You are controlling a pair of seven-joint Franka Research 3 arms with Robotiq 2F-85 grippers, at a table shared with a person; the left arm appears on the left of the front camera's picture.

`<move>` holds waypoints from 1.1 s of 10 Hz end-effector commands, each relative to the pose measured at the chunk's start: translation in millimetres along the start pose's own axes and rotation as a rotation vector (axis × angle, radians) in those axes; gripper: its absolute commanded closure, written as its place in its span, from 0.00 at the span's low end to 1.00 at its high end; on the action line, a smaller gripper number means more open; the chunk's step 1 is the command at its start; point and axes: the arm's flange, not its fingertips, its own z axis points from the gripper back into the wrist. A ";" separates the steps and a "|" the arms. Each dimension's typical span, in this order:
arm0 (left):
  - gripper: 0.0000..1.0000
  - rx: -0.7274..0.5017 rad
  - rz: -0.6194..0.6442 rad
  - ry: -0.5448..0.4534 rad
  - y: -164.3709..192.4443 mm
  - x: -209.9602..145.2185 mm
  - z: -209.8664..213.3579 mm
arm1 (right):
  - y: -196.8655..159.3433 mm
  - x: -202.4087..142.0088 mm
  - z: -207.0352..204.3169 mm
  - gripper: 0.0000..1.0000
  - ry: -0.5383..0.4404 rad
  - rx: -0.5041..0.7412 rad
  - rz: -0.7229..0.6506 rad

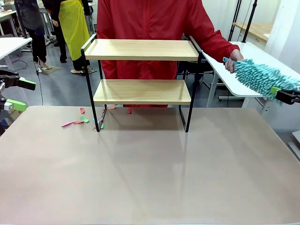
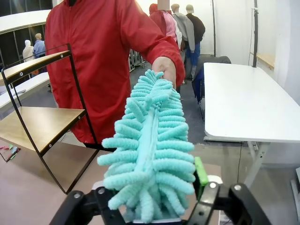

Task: Clean the shelf.
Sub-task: Hand the Duster back to the human.

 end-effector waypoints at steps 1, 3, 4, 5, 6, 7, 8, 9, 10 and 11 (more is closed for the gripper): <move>0.00 0.009 -0.020 -0.029 1.4 1.1 -0.5 | 1.9 6.6 5.4 0.00 -0.037 0.031 -0.027; 0.00 0.009 -0.020 -0.029 1.4 1.1 -0.5 | 5.9 57.3 28.9 0.00 -0.133 0.065 -0.076; 0.00 0.009 -0.020 -0.029 1.4 1.1 -0.5 | 4.3 86.7 42.0 0.00 -0.175 0.054 -0.110; 0.00 0.009 -0.020 -0.029 1.4 1.1 -0.5 | -1.6 117.0 58.7 0.00 -0.216 0.081 -0.177; 0.00 0.009 -0.020 -0.029 1.4 1.1 -0.5 | -12.0 139.2 69.8 0.00 -0.249 0.081 -0.239; 0.00 0.009 -0.020 -0.029 1.4 1.1 -0.5 | -27.0 157.5 77.1 0.00 -0.275 0.079 -0.310; 0.00 0.009 -0.020 -0.029 1.4 1.1 -0.5 | -46.7 173.7 82.7 0.00 -0.301 0.065 -0.381; 0.00 0.009 -0.020 -0.029 1.4 1.1 -0.5 | -62.2 182.3 85.9 0.00 -0.312 0.057 -0.433; 0.00 0.009 -0.020 -0.029 1.4 1.1 -0.5 | -74.0 185.0 87.7 0.00 -0.316 0.057 -0.476; 0.00 0.009 -0.020 -0.029 1.4 1.1 -0.5 | -81.4 184.1 87.8 0.00 -0.324 0.033 -0.490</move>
